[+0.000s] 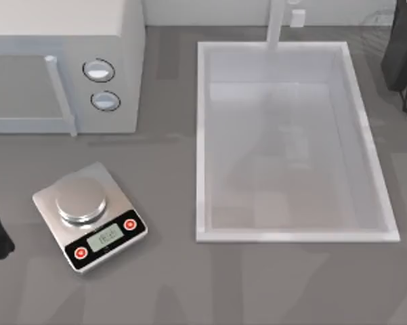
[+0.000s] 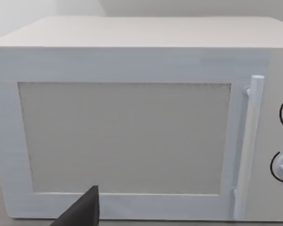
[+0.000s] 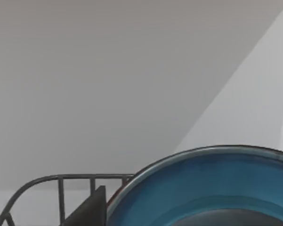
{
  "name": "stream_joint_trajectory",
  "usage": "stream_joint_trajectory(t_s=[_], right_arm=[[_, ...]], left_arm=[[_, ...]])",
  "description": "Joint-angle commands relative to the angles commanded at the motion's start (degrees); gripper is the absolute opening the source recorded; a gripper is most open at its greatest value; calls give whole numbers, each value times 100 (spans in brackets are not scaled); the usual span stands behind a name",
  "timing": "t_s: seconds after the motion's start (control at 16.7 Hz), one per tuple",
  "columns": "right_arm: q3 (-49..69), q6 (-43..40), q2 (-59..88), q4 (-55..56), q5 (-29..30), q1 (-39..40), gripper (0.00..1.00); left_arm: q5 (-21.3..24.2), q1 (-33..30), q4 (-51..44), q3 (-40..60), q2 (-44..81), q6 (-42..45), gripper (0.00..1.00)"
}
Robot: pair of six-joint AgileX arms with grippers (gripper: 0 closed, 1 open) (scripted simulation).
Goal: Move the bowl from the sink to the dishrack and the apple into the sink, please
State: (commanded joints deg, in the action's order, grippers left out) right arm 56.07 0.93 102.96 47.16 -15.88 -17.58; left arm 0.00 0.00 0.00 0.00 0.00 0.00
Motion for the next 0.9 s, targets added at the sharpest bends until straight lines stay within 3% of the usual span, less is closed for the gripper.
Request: stream_joint_trajectory(t_s=[0.42, 0.9], right_arm=[[-260, -3, -407, -225, 55, 99, 100], [-1599, -28, -2952, -1344, 388, 553, 100]], left_arm=[[0, 0, 0, 0, 0, 0, 100], [0, 0, 0, 0, 0, 0, 100]])
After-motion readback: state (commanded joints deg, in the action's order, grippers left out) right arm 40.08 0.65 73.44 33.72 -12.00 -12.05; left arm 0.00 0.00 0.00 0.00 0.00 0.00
